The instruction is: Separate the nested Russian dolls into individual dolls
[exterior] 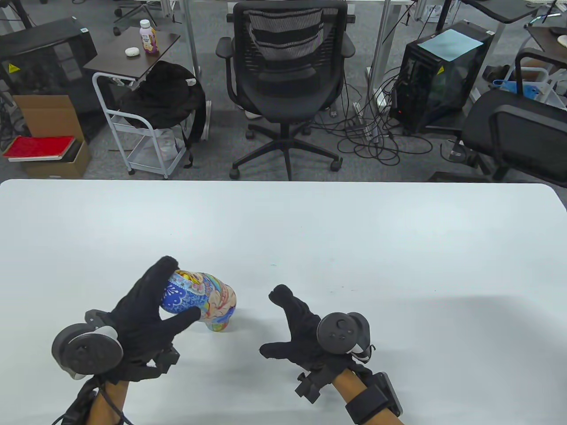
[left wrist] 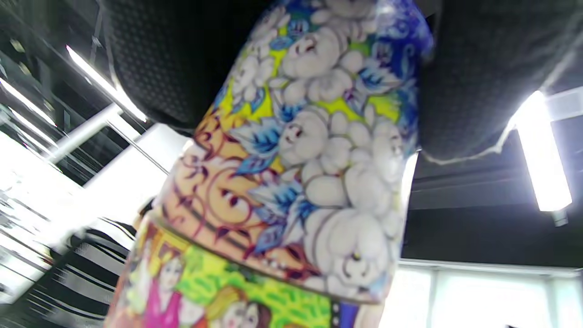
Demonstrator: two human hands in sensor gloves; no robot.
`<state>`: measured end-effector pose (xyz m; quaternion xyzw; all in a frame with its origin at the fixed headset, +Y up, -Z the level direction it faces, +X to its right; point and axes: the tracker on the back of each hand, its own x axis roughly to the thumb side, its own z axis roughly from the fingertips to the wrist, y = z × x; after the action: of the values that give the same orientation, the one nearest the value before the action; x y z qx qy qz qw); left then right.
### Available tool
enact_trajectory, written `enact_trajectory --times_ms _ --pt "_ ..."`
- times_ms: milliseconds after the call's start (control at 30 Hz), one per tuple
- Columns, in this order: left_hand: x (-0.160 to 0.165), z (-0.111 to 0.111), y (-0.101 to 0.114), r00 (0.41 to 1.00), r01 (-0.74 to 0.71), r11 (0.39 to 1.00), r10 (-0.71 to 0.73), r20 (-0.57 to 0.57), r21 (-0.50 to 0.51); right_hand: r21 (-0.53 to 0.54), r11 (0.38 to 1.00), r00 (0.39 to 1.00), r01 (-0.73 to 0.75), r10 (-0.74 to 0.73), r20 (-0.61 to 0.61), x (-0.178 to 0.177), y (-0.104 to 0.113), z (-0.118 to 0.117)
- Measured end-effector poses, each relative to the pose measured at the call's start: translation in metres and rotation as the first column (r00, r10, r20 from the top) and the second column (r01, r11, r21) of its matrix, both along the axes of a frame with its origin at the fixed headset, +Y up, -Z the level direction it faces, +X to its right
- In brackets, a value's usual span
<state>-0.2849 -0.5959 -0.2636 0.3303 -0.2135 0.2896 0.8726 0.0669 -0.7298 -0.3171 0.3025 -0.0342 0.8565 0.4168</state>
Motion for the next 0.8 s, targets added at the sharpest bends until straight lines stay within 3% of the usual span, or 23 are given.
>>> enact_trajectory --times_ms 67,267,433,800 --pt "-0.01 -0.007 -0.002 0.995 0.068 0.997 -0.071 -0.076 -0.048 -0.012 1.0 1.0 0.004 -0.004 0.005 0.001 -0.002 -0.001" --pt "-0.036 -0.034 -0.034 0.946 0.163 0.963 -0.215 -0.244 -0.216 -0.018 1.0 1.0 -0.005 0.005 0.009 0.0 -0.005 -0.002" --pt "-0.056 -0.046 -0.055 0.922 0.155 0.937 -0.251 -0.295 -0.312 -0.033 0.999 1.0 -0.008 0.008 0.009 0.001 -0.007 -0.002" --pt "-0.068 -0.062 -0.081 0.913 0.127 0.908 -0.264 -0.311 -0.398 -0.042 0.999 1.0 -0.017 0.018 0.019 0.003 -0.007 -0.002"
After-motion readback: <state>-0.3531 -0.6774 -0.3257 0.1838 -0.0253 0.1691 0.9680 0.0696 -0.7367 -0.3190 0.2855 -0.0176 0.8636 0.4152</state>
